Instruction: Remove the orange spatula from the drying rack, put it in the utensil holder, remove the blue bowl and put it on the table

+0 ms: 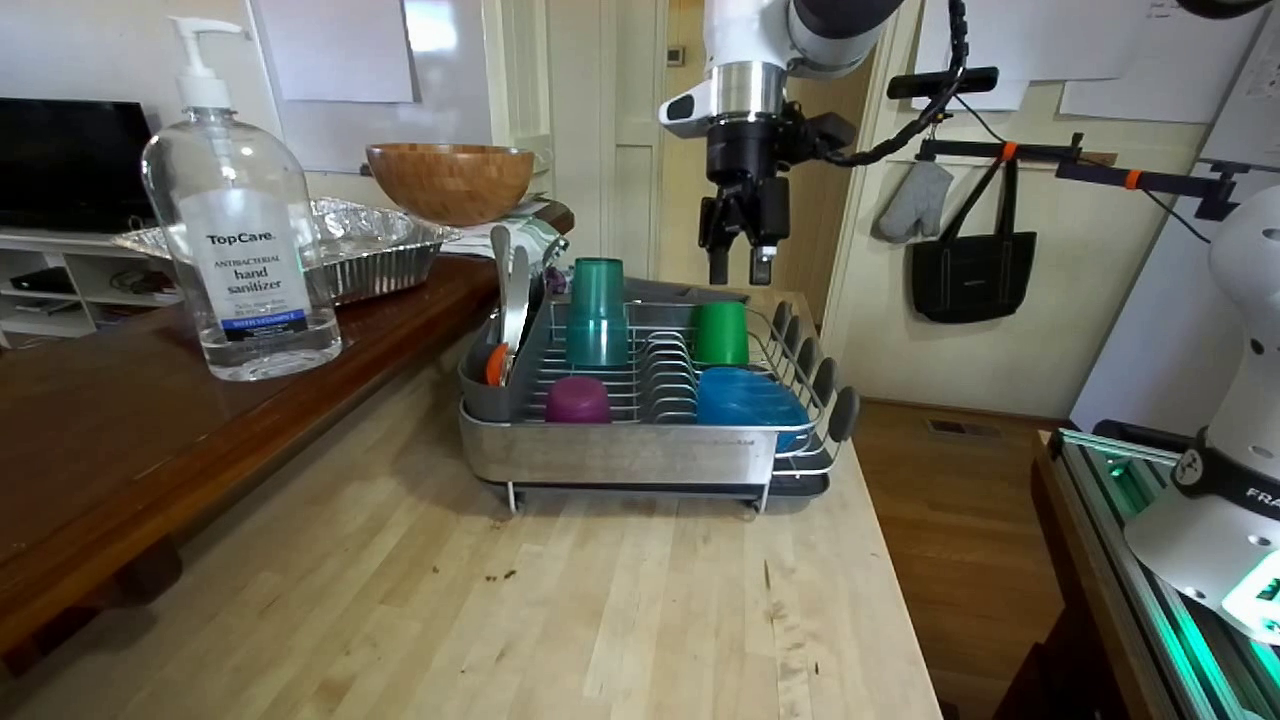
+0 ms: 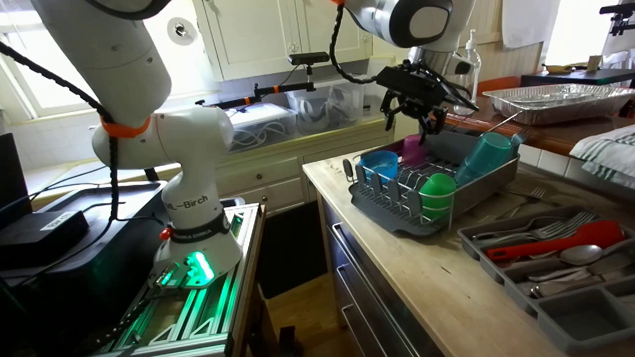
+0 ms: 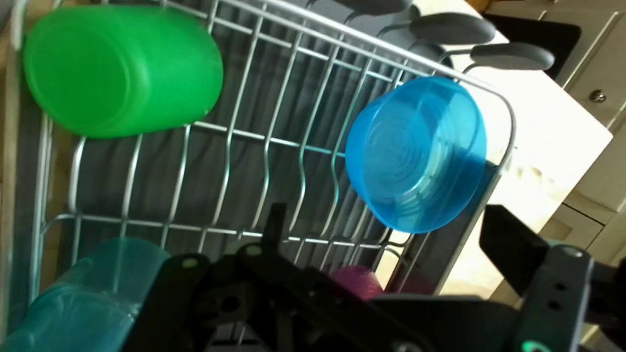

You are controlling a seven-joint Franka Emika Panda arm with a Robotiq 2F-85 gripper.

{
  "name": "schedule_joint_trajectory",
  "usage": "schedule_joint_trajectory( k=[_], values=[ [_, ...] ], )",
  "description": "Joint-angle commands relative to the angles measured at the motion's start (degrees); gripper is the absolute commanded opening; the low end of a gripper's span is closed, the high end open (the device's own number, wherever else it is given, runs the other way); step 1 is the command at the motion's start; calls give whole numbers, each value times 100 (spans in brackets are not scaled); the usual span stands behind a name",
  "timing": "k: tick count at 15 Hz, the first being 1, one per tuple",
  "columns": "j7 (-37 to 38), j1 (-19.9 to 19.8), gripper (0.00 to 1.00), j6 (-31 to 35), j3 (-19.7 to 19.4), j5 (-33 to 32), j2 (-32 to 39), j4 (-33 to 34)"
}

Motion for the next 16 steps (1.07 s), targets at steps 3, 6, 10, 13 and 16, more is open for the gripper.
schedule_joint_trajectory(
  k=[3, 6, 10, 13, 16],
  values=[
    [92, -199, 100, -31, 115, 114, 218, -115],
    [433, 106, 100, -240, -162, 165, 366, -114],
    [800, 257, 100, -323, -338, 276, 262, -377],
    [1130, 309, 89, -373, -419, 453, 257, -635],
    [1387, 412, 82, -319, -582, 511, 264, -777]
  ],
)
